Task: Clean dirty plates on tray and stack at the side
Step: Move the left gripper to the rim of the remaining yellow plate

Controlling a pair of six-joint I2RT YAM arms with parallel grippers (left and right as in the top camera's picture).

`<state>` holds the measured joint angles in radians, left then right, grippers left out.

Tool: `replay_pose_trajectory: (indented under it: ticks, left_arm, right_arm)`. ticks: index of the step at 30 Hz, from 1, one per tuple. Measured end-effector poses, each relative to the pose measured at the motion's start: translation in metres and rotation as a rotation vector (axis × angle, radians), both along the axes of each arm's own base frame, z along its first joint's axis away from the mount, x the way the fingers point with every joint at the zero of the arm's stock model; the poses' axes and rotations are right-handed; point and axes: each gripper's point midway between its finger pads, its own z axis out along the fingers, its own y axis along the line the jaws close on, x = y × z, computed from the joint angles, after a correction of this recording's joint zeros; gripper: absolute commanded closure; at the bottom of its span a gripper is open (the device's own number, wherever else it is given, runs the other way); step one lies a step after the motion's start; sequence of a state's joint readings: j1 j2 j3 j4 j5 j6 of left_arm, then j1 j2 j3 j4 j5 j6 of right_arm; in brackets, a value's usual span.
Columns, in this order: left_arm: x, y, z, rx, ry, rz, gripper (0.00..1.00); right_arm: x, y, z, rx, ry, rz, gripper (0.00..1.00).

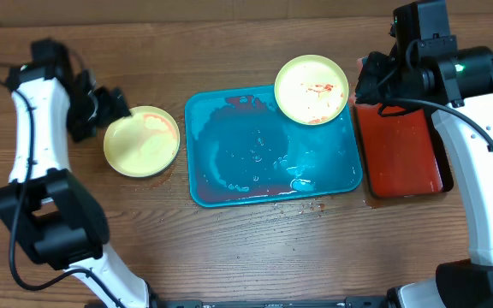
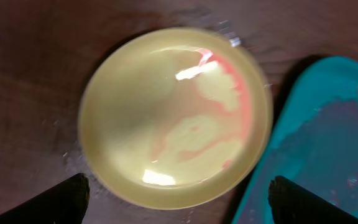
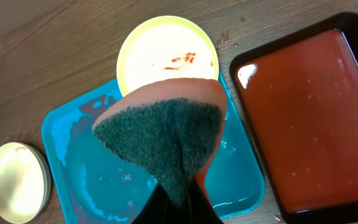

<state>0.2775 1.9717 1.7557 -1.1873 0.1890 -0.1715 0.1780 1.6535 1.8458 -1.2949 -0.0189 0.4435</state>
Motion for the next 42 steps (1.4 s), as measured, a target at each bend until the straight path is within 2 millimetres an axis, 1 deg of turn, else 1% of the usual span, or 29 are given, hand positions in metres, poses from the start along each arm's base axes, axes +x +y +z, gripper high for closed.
replay_pose_trajectory:
  ticks: [2,4,6,7,8,9,11,12,15,16,17,20,23,27,30,33,35,37,38,41,42]
  left_arm:
    - [0.020,-0.026,0.017,0.020,-0.075,-0.071,0.00]
    - [0.045,-0.062,0.032,0.035,-0.173,-0.160,0.00]
    - [0.063,-0.107,0.041,0.035,-0.257,-0.254,0.00]
    - [0.070,-0.135,0.044,0.028,-0.293,-0.308,0.00]
    - [0.073,-0.158,0.043,0.018,-0.308,-0.347,0.00]
    - [0.076,-0.177,0.043,0.010,-0.328,-0.376,0.00]
    - [0.083,-0.222,0.035,-0.018,-0.346,-0.436,0.00]
    - [0.085,-0.238,0.028,-0.028,-0.337,-0.456,0.00]
    - [0.090,-0.280,0.001,-0.048,-0.299,-0.511,0.00]
    - [0.091,-0.291,-0.008,-0.051,-0.283,-0.525,0.00]
    - [0.094,-0.308,-0.023,-0.055,-0.265,-0.546,0.00]
    - [0.094,-0.326,-0.045,-0.034,-0.232,-0.549,0.00]
    - [0.095,-0.339,-0.058,-0.023,-0.228,-0.532,0.00]
    - [0.096,-0.355,-0.070,-0.029,-0.231,-0.505,0.00]
    - [0.096,-0.362,-0.075,-0.032,-0.234,-0.492,0.00]
    - [0.095,-0.365,-0.080,-0.028,-0.228,-0.488,0.00]
    - [0.094,-0.366,-0.086,-0.027,-0.217,-0.486,0.07]
    - [0.092,-0.367,-0.092,-0.026,-0.203,-0.480,0.31]
    - [0.091,-0.366,-0.097,-0.024,-0.190,-0.476,0.41]
    - [0.086,-0.363,-0.105,-0.019,-0.161,-0.473,0.59]
    - [0.086,-0.363,-0.106,-0.017,-0.161,-0.474,0.70]
  right_arm:
    - [0.000,0.000,0.000,0.000,0.000,0.001,0.96]
    - [0.000,0.000,0.000,0.000,0.000,0.000,0.96]
    - [0.000,0.000,0.000,0.000,0.000,0.000,0.96]
    - [0.000,0.000,0.000,0.000,0.000,0.000,0.96]
    - [0.000,0.000,0.000,0.000,0.001,0.000,0.96]
    - [-0.001,0.000,0.000,0.000,0.002,0.000,0.96]
    - [-0.001,0.000,-0.001,-0.001,0.007,0.000,0.96]
    - [-0.002,0.000,-0.001,-0.001,0.008,0.000,0.96]
    - [-0.004,-0.001,-0.002,-0.003,0.019,-0.001,0.96]
    - [-0.005,-0.001,-0.003,-0.004,0.023,0.000,0.96]
    - [-0.006,-0.001,-0.004,-0.005,0.030,0.001,0.96]
    - [-0.008,-0.001,-0.004,-0.007,0.037,0.000,0.96]
    - [-0.008,-0.002,-0.005,-0.007,0.039,0.000,0.96]
    - [-0.009,-0.002,-0.005,-0.007,0.041,0.000,0.96]
    - [-0.009,-0.002,-0.005,-0.008,0.041,-0.001,0.96]
    - [-0.009,-0.002,-0.005,-0.008,0.043,0.000,0.96]
    - [-0.010,-0.002,-0.005,-0.008,0.045,0.000,0.96]
    - [-0.010,-0.002,-0.005,-0.008,0.045,0.000,0.96]
    - [-0.010,-0.002,-0.005,-0.008,0.045,0.000,0.96]
    - [-0.010,-0.002,-0.006,-0.008,0.048,0.000,0.96]
    - [-0.010,-0.002,-0.006,-0.009,0.048,-0.001,0.96]
